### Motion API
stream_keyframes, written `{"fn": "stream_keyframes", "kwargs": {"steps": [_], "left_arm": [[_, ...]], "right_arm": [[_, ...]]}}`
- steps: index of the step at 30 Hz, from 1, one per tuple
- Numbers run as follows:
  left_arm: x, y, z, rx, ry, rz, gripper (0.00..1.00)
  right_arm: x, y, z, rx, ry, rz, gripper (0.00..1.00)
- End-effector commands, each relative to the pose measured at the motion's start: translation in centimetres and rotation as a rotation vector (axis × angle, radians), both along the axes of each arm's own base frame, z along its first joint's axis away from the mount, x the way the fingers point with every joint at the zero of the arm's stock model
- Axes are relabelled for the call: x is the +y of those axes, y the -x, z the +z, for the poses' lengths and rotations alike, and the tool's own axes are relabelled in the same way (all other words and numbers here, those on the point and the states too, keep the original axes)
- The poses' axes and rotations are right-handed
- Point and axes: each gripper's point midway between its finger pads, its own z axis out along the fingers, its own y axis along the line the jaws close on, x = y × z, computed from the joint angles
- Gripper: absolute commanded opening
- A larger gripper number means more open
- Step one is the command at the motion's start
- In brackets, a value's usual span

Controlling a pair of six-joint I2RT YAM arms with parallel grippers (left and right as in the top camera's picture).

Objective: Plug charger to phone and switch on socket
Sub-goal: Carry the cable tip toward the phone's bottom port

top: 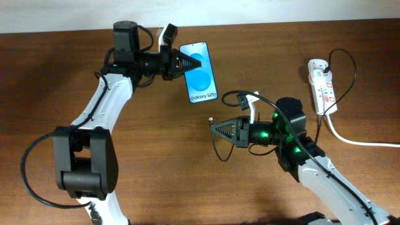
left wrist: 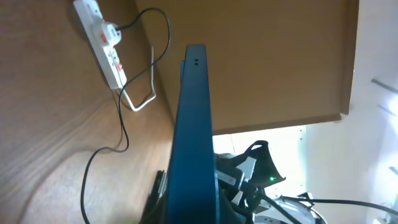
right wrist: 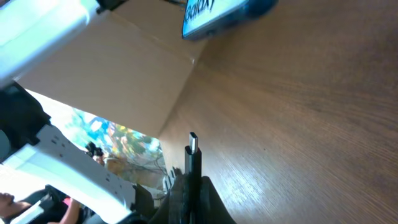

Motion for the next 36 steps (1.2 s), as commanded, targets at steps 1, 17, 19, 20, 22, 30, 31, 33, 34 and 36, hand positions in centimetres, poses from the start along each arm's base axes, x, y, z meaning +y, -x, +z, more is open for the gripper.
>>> {"fn": "stream_keyframes", "kwargs": {"steps": [1,17,19,20,22,30,31,33,34,36], "left_arm": [[-0.4,0.4,0.6,-0.019,0.010,-0.025,0.00],[-2.3,1.5,0.6,-0.024,0.013,-0.072,0.00],[-2.3,1.5,0.6,-0.024,0.012,-0.072,0.00],[-2.3,1.5,0.6,-0.025,0.013,-0.072,0.00],[-2.3,1.4,0.8,-0.050,0.016,-0.073,0.00],[-2.5,1.5,1.0,-0.064,0.023,-0.082,0.00],[-2.4,1.5,1.0,-0.064,0.023,-0.082,0.00],[-2.4,1.7,1.2,-0.066,0.030,-0.094,0.00],[-2.4,1.8,1.3,-0.066,0.036,-0.103,0.00],[-2.3,2.1,1.4,-0.076,0.048,-0.122,0.00]], "right_arm": [[0.2,-0.3,1.6,-0.004,-0.040,-0.024,0.04],[-0.1,-1.8,1.6,0.002,-0.045,-0.092,0.04],[-0.1,-1.7,1.5,0.006,-0.044,-0.091,0.04],[-0.1,-1.7,1.4,0.014,-0.041,-0.091,0.04],[-0.1,-1.7,0.7,0.046,-0.029,-0.094,0.04],[0.4,-1.7,0.3,0.034,-0.044,-0.046,0.04],[0.5,-1.5,0.6,0.021,-0.053,-0.028,0.04],[0.5,-1.2,0.8,0.011,-0.058,-0.007,0.04],[0.6,-1.0,0.8,0.008,-0.059,0.001,0.04],[0.6,-0.8,0.9,0.008,-0.064,0.019,0.04]]}}
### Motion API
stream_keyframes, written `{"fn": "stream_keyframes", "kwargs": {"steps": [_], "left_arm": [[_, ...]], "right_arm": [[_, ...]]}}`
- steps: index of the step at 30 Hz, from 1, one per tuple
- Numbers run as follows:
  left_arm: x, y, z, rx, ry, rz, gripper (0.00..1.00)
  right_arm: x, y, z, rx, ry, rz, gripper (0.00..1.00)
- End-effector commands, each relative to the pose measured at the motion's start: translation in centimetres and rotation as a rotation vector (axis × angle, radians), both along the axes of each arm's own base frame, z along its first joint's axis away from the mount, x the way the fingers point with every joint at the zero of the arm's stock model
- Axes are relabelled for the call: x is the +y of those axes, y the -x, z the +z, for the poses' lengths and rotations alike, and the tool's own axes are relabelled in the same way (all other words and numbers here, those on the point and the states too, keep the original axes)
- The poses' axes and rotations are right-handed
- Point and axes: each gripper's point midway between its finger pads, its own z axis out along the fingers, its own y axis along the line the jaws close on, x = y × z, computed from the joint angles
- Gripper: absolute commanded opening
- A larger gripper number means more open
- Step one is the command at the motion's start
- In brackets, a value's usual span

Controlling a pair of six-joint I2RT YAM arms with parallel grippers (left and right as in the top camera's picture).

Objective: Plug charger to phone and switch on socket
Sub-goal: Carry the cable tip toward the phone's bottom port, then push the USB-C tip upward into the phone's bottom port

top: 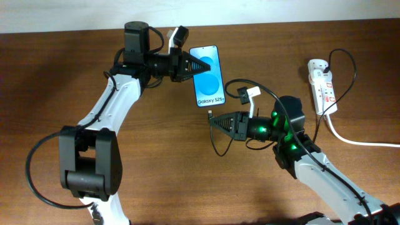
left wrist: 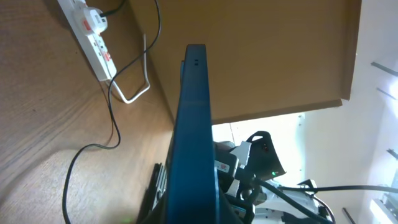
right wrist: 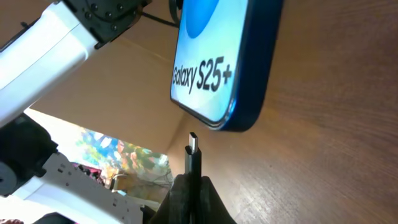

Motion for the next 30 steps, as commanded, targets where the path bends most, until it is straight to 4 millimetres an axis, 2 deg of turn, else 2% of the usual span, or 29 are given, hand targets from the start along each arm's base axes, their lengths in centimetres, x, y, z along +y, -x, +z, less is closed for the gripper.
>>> {"fn": "stream_keyframes", "kwargs": {"steps": [1,12,19,30], "left_arm": [[0.1,0.8,1.1,-0.045,0.038,-0.057,0.00],[0.1,1.2,1.3,-0.042,0.051,-0.079,0.00],[0.1,1.3,1.4,-0.041,0.057,-0.089,0.00],[0.0,1.4,1.4,-0.041,0.055,-0.090,0.00]], "right_arm": [[0.4,1.0,0.6,-0.031,-0.015,0.067,0.04],[0.5,1.2,1.0,-0.070,-0.020,0.085,0.04],[-0.6,-0.4,0.8,-0.073,-0.007,0.003,0.04],[-0.8,-0.8,1.2,-0.088,-0.013,-0.011,0.04]]}}
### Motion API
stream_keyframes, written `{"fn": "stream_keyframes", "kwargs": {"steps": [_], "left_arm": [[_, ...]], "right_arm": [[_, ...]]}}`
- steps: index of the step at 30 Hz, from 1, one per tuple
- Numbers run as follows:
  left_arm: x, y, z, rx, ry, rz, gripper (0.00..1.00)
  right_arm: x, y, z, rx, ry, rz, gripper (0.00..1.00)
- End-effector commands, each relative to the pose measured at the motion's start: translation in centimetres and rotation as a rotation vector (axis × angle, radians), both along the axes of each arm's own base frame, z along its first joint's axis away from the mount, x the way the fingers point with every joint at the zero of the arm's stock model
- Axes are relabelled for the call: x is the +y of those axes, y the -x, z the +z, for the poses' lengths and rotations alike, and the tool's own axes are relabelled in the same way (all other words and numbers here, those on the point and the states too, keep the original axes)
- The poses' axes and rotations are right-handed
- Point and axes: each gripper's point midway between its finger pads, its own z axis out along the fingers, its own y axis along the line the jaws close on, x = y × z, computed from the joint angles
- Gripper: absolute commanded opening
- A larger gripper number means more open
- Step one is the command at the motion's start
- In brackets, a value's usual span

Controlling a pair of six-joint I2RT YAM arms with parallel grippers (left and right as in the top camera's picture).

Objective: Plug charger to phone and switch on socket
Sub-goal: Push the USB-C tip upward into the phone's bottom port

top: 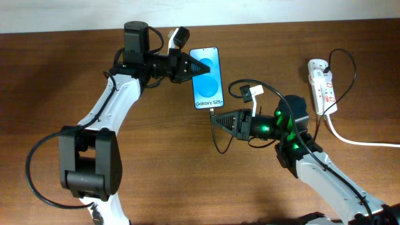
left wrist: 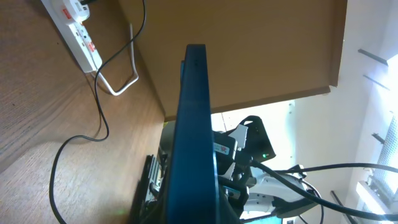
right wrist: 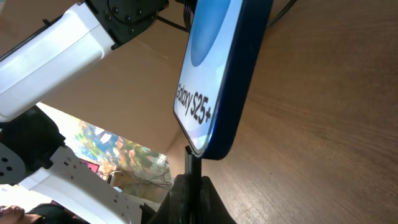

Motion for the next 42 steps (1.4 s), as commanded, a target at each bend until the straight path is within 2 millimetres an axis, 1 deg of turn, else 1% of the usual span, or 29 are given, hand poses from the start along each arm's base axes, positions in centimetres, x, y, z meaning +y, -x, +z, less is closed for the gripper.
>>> {"fn": "stream_keyframes", "kwargs": {"steps": [1,7,15,18,24,29,38,42], "left_arm": [[-0.3,0.6,0.8,-0.035,0.023,-0.038,0.00],[-1.6,1.1,0.6,-0.037,0.013,-0.050,0.00],[-1.7,1.2,0.7,-0.036,0.017,-0.060,0.00],[-1.6,1.5,0.8,-0.038,0.027,-0.076,0.00],[-1.8,1.7,0.9,-0.040,0.030,-0.085,0.00],[-1.8,1.7,0.9,-0.040,0.030,-0.086,0.00],[-2.5,2.3,0.8,-0.034,0.029,-0.104,0.00],[-2.5,2.4,0.7,-0.021,0.026,-0.105,0.00]], "right_arm": [[-0.2,-0.5,0.3,-0.022,0.001,-0.021,0.04],[-0.2,-0.6,0.3,-0.022,0.002,-0.025,0.04],[-0.3,-0.7,0.3,-0.023,0.004,-0.034,0.04],[-0.9,-1.2,0.3,-0.022,0.004,-0.053,0.04],[-1.2,-1.7,0.2,-0.021,0.008,-0.085,0.04],[-2.0,-2.3,0.2,-0.013,0.006,-0.113,0.04],[-2.3,-2.9,0.1,-0.018,0.013,-0.151,0.04],[-2.3,-2.9,0.2,-0.023,0.012,-0.151,0.04]]}}
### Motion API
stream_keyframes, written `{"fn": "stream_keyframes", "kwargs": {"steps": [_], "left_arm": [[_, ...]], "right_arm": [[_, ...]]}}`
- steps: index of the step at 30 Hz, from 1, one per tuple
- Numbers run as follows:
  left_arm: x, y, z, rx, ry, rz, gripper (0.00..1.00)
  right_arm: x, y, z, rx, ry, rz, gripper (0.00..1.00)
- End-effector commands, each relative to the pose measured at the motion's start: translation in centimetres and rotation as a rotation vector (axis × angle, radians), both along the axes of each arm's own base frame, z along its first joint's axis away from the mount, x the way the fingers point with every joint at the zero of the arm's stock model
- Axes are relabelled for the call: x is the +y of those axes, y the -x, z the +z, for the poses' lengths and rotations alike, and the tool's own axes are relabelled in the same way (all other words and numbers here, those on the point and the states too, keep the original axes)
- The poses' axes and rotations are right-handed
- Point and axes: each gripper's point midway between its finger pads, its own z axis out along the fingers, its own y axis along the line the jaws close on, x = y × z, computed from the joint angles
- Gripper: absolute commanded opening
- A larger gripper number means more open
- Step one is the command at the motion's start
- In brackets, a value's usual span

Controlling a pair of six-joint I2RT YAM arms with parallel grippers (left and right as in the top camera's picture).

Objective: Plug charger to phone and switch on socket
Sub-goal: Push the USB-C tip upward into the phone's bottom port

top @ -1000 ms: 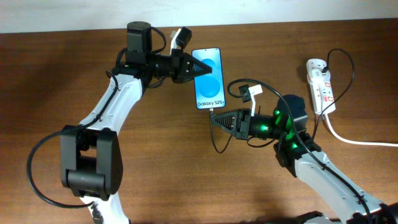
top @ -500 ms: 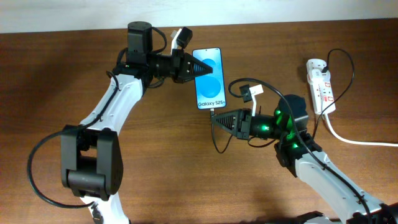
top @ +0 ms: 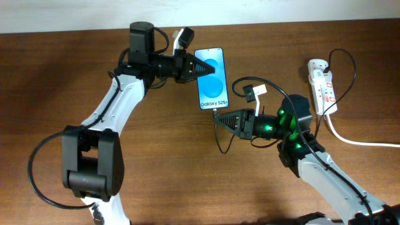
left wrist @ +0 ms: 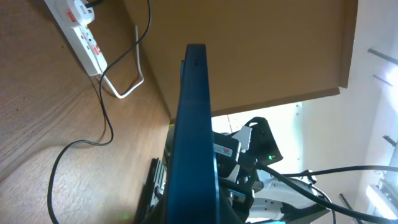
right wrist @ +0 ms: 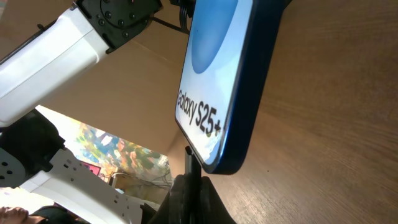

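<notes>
A blue phone [top: 210, 78] with a lit "Galaxy S25+" screen is held above the table, my left gripper [top: 195, 68] shut on its top end. In the left wrist view the phone [left wrist: 194, 137] shows edge-on between the fingers. My right gripper [top: 220, 117] is shut on the black charger plug [right wrist: 190, 167], which stands just below the phone's bottom edge [right wrist: 224, 165]. The plug's tip is hidden behind that edge, so I cannot tell whether it is in the port. The charger's black cable [top: 220, 140] loops on the table. The white socket strip [top: 322, 85] lies at the far right.
A white cable [top: 359, 141] runs from the socket strip off the right edge. A black cable [top: 347, 62] arcs over the strip. Both arms reach over the middle of the brown wooden table [top: 156, 162].
The phone and my left gripper have shifted slightly right and toward the plug. In the right wrist view the phone's bottom edge now sits lower against the plug tip.
The phone was held left of centre with the plug well apart from it. Then both had come closer, the plug under the phone's bottom edge. Later the plug tip met that edge, and now the phone overlaps it a little more.
</notes>
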Motion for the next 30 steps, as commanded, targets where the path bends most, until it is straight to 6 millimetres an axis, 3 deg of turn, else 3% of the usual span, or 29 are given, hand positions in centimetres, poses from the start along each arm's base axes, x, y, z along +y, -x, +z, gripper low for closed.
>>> {"fn": "stream_keyframes", "kwargs": {"steps": [1,30], "left_arm": [[-1.2,2.2,1.1,-0.006,0.046,-0.113,0.00],[-1.9,2.8,1.0,-0.002,0.046,-0.132,0.00]], "right_arm": [[-1.5,-2.6,0.4,-0.038,0.016,-0.137,0.04],[-2.6,-4.0,0.9,-0.056,0.012,-0.212,0.04]]}}
